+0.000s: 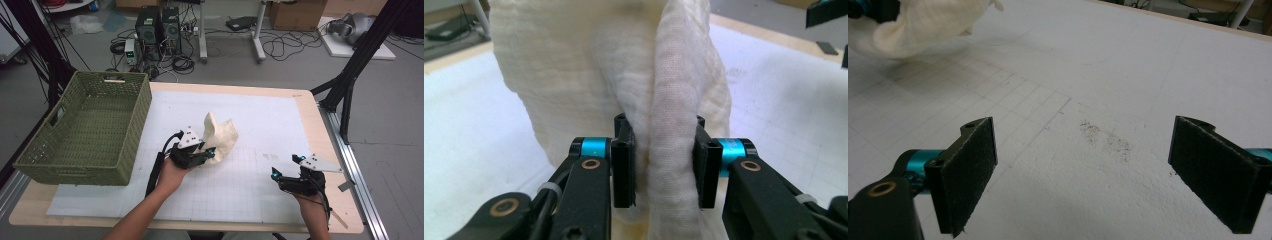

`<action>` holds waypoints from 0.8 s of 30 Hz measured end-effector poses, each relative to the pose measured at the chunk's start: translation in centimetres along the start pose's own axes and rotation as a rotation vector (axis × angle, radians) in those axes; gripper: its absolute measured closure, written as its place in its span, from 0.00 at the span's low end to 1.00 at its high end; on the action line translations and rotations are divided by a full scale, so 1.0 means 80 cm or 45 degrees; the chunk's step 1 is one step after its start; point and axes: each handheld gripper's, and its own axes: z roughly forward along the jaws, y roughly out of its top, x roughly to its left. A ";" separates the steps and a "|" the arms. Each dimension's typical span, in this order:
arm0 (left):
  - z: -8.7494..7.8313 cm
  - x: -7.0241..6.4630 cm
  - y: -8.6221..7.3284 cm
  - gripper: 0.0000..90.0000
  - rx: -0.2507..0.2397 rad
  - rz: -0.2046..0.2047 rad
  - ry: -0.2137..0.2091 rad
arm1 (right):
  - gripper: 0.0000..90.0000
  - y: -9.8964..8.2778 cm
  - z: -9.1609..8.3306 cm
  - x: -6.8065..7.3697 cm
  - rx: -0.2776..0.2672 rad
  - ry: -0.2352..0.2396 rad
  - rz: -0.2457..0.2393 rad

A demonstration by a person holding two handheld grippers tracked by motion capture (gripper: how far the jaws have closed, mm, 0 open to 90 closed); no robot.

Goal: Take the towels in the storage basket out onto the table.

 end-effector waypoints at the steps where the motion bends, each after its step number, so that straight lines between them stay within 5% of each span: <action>1: 0.002 0.000 -0.002 0.76 0.006 -0.006 -0.002 | 0.13 0.000 0.000 0.000 0.000 0.000 -0.006; 8: 0.013 0.000 -0.011 0.69 0.045 -0.036 0.004 | 0.13 0.000 0.001 0.001 0.005 0.003 -0.002; 12: 0.008 0.007 -0.014 0.36 0.017 -0.120 0.009 | 0.13 0.000 0.000 0.000 0.006 0.004 0.001; 17: -0.024 0.020 -0.011 0.21 -0.096 -0.170 0.033 | 0.13 -0.001 -0.001 -0.001 0.005 -0.002 0.001; 24: -0.081 0.042 -0.031 0.20 -0.188 -0.211 0.074 | 0.13 -0.001 0.001 0.001 0.009 0.003 0.000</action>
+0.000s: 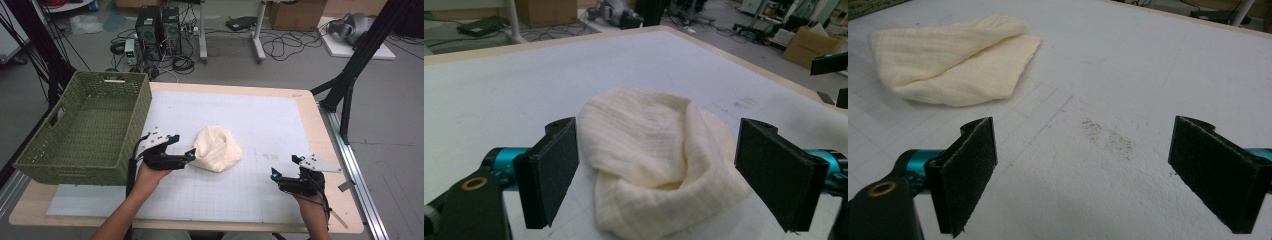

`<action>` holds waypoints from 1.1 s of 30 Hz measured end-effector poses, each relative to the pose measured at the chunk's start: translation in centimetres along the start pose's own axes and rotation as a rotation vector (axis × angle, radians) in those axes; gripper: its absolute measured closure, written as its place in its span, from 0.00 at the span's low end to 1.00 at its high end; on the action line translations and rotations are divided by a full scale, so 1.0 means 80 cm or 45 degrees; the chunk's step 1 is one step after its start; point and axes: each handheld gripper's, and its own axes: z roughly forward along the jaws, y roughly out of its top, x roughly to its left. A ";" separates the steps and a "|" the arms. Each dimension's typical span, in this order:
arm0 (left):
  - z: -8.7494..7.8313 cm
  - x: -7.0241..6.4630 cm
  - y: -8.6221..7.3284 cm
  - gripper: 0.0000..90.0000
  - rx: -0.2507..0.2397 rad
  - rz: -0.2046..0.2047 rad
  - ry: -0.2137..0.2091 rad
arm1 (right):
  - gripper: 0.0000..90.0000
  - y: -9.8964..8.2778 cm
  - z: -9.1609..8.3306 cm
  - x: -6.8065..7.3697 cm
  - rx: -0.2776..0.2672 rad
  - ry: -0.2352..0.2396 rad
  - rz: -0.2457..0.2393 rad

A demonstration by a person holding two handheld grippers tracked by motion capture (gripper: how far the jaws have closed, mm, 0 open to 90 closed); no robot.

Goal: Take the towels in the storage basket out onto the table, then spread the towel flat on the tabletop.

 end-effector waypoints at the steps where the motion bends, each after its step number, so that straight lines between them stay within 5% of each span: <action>1: -0.006 0.004 -0.002 0.20 -0.005 0.000 0.007 | 0.13 0.000 0.001 0.001 0.001 0.000 -0.001; 7: -0.028 0.018 -0.018 0.20 -0.022 -0.059 0.055 | 0.13 0.002 0.008 0.006 0.015 0.013 -0.019; 33: -0.037 0.026 -0.028 0.21 -0.024 -0.037 0.077 | 0.13 0.005 0.020 0.013 0.029 0.024 -0.024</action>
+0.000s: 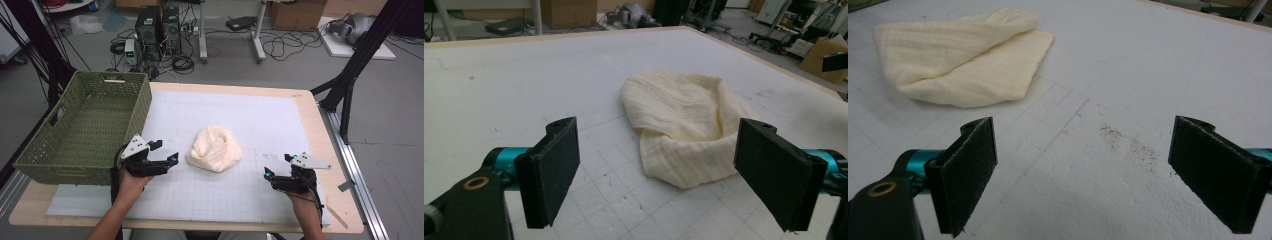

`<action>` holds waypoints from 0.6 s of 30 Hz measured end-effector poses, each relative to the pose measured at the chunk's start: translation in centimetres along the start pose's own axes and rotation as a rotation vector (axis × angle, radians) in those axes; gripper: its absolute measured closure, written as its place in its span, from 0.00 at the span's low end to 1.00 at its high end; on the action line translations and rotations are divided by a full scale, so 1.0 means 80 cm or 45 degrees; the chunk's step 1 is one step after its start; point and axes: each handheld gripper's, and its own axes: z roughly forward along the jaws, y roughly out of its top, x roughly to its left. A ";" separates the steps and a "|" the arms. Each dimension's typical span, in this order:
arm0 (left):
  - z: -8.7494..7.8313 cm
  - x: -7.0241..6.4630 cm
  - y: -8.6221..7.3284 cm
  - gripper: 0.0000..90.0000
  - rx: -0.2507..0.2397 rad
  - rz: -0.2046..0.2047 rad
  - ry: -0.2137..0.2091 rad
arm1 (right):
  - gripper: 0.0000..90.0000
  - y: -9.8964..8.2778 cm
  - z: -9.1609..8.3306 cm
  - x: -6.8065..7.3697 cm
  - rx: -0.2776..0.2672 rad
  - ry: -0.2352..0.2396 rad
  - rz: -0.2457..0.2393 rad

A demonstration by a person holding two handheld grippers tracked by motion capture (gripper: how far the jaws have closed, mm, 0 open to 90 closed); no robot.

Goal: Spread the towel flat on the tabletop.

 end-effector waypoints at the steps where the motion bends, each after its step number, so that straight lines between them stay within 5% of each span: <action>1: 0.000 0.001 0.000 0.21 -0.003 -0.005 0.000 | 0.13 0.000 0.001 0.001 0.005 0.004 -0.001; 18: -0.006 0.004 0.000 0.22 -0.010 -0.004 0.066 | 0.13 0.026 0.022 0.037 -0.011 0.098 -0.052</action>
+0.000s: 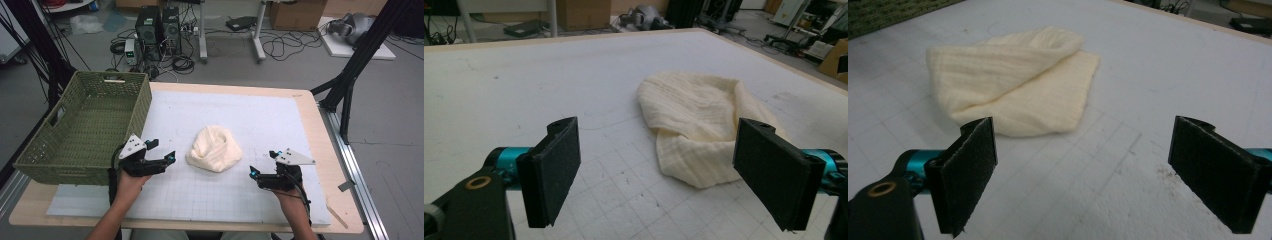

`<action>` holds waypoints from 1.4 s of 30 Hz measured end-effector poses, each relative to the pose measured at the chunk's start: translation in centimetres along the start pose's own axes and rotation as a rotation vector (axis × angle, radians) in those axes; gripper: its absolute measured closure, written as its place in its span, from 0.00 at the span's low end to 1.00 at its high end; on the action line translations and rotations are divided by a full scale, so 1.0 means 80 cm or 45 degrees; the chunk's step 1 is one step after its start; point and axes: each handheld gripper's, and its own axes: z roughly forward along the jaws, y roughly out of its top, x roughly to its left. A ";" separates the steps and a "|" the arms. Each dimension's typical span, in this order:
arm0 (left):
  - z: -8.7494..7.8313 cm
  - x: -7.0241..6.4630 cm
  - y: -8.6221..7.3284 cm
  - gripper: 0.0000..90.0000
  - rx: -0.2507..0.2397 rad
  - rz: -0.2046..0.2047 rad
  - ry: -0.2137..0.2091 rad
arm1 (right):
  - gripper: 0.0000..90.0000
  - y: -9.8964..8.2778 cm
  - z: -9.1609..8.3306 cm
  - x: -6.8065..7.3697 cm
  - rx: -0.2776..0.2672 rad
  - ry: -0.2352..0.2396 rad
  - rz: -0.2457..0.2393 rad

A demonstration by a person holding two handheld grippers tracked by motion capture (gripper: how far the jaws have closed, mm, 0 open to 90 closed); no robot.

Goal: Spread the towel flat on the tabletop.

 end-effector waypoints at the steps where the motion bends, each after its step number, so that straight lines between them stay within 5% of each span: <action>1: 0.000 0.001 0.000 0.22 -0.002 0.001 -0.001 | 0.13 0.005 0.004 0.002 0.000 0.008 -0.002; 10: 0.001 0.003 0.000 0.22 0.004 -0.011 -0.008 | 0.13 0.053 0.048 0.021 0.010 0.076 -0.058; 14: 0.003 0.003 -0.001 0.23 0.015 -0.010 -0.016 | 0.30 0.073 0.073 0.029 0.034 0.124 -0.078; 22: 0.004 0.005 -0.001 0.23 0.018 -0.015 -0.016 | 0.46 0.080 0.137 0.040 0.218 0.154 -0.087; 27: 0.005 0.005 -0.002 0.24 0.024 -0.011 -0.012 | 0.64 0.069 0.157 0.047 0.360 0.189 -0.116; 30: 0.006 0.004 -0.002 0.24 0.027 -0.013 -0.015 | 0.90 0.071 0.155 0.049 0.365 0.225 -0.156; 38: 0.006 0.005 -0.002 0.24 0.030 -0.012 -0.011 | 0.92 0.088 0.094 0.047 0.140 0.213 -0.217; 42: 0.006 0.004 -0.003 0.24 0.033 -0.010 -0.011 | 0.92 0.079 0.060 0.037 0.114 0.173 -0.219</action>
